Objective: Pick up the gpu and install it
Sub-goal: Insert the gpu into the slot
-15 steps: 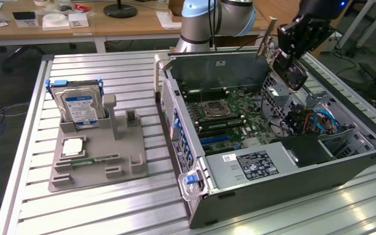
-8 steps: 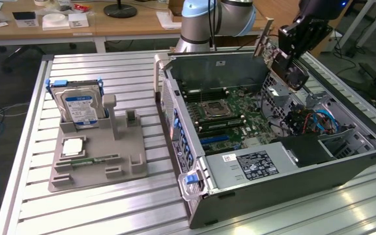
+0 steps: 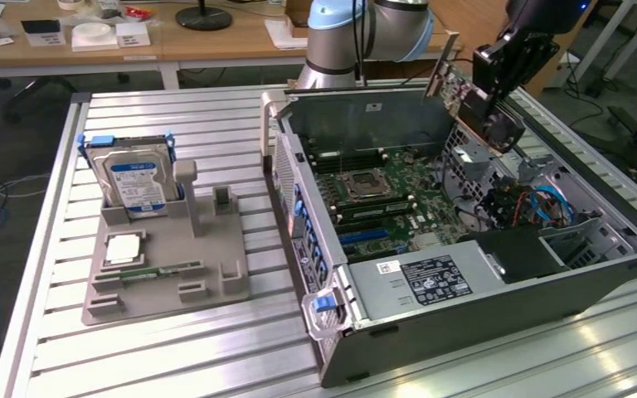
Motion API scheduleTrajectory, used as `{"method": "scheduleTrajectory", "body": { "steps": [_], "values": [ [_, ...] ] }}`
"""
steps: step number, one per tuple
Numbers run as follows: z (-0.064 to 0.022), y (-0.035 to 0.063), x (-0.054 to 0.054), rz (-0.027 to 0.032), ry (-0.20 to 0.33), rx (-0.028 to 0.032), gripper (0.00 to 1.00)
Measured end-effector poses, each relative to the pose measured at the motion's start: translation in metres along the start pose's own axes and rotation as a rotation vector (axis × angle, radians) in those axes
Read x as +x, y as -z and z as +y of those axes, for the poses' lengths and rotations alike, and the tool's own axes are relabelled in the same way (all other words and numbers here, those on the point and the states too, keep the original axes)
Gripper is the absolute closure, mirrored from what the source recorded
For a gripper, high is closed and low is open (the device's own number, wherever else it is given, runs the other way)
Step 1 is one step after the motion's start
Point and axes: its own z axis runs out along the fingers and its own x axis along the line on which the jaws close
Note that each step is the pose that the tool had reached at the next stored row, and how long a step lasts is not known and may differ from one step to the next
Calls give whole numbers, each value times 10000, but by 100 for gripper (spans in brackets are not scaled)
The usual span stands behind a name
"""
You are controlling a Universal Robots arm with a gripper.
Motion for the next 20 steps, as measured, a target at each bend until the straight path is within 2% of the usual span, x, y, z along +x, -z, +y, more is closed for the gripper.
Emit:
{"method": "scheduleTrajectory", "body": {
  "steps": [11, 20],
  "values": [
    [2, -2, 7, 79, 1085, 53, 73],
    [5, -10, 6, 132, 1974, 52, 73]
  ]
}}
